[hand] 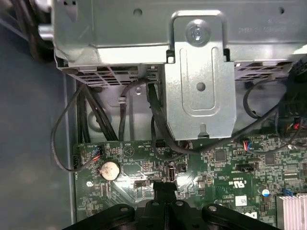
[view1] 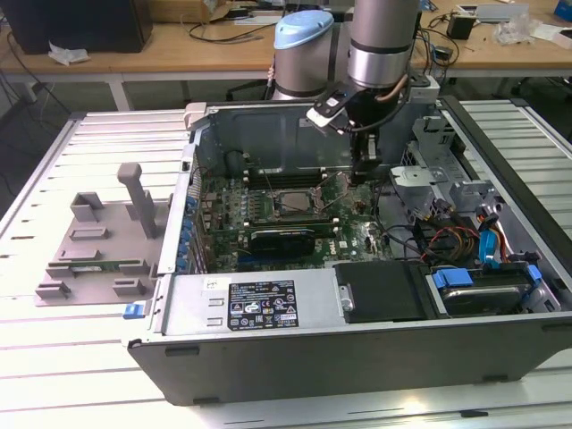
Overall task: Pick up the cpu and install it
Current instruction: 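Close the cpu cover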
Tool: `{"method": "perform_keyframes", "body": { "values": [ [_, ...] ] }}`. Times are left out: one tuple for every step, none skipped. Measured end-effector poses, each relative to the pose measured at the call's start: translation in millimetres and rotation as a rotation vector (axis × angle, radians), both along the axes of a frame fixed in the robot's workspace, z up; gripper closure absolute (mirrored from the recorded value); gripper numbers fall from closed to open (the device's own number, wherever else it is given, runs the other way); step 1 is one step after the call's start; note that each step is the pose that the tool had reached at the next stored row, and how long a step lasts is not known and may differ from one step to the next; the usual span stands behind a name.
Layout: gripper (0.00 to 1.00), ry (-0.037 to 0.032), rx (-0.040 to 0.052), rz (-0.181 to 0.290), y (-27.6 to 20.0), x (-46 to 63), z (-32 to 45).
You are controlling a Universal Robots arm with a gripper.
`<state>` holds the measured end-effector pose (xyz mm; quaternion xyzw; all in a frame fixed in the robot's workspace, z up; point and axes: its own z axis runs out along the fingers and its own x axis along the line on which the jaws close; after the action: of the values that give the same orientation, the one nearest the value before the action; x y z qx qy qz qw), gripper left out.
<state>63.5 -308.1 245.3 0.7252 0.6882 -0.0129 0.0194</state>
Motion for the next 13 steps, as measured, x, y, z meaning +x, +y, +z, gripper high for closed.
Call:
{"method": "perform_keyframes", "body": {
  "values": [
    [0.89,0.0026,0.0002,0.0,0.0,0.0,-4.3],
    [0.89,0.0036,0.0002,0.0,0.0,0.0,-6.2],
    [0.89,0.0037,0.0003,0.0,0.1,0.0,-7.3],
    [0.89,0.0039,0.0006,0.0,0.0,0.0,-7.7],
    [0.89,0.0039,0.0005,0.0,0.0,0.0,-7.7],
    [0.89,0.0038,0.0007,0.0,0.0,0.0,-7.9],
    [0.89,0.0039,0.0008,0.0,0.0,0.0,-7.9],
    [0.89,0.0039,0.0008,0.0,0.0,0.0,-7.9],
    [0.89,0.0039,0.0009,0.0,0.1,-0.1,-7.9],
    [0.89,0.0039,0.001,0.0,0.2,-0.4,-8.0],
    [0.89,0.0038,0.001,0.0,0.4,-0.8,-8.0],
    [0.89,0.0039,0.0008,0.0,0.7,-1.8,-7.9],
    [0.89,0.0039,0.0008,0.0,0.8,-2.4,-7.9]
  ]
}}
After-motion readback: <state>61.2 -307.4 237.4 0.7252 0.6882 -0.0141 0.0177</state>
